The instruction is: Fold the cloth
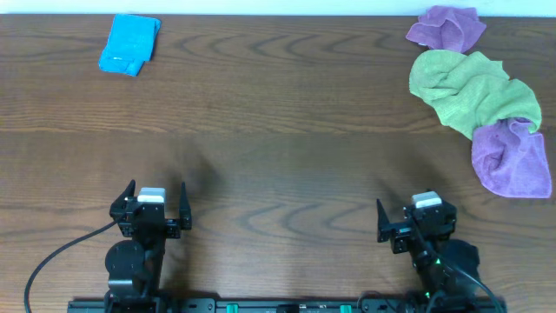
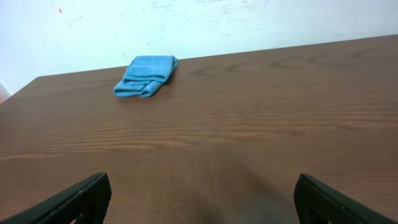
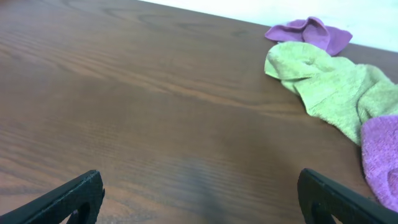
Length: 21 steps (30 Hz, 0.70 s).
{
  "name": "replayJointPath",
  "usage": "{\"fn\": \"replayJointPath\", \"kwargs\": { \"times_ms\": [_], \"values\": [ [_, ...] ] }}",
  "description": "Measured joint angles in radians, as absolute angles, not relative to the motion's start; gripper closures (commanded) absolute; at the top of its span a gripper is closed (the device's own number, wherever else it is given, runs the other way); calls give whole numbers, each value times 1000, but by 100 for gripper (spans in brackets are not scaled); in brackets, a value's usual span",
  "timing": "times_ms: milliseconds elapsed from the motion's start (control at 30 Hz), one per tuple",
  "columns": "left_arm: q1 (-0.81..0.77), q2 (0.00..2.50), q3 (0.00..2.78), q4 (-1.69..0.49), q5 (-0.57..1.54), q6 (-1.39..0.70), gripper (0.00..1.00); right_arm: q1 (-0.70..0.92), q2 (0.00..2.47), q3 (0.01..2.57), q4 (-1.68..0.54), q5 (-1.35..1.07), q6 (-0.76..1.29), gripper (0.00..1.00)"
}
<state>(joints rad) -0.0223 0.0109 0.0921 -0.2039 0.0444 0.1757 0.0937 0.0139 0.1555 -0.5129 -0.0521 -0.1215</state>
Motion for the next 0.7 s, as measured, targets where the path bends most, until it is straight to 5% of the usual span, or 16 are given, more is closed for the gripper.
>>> {"fn": "replayJointPath", "kwargs": {
  "times_ms": [700],
  "values": [
    [-22,11,92,-204,44,176,5,94,13,144,-515,-52,-122,1]
  ]
}}
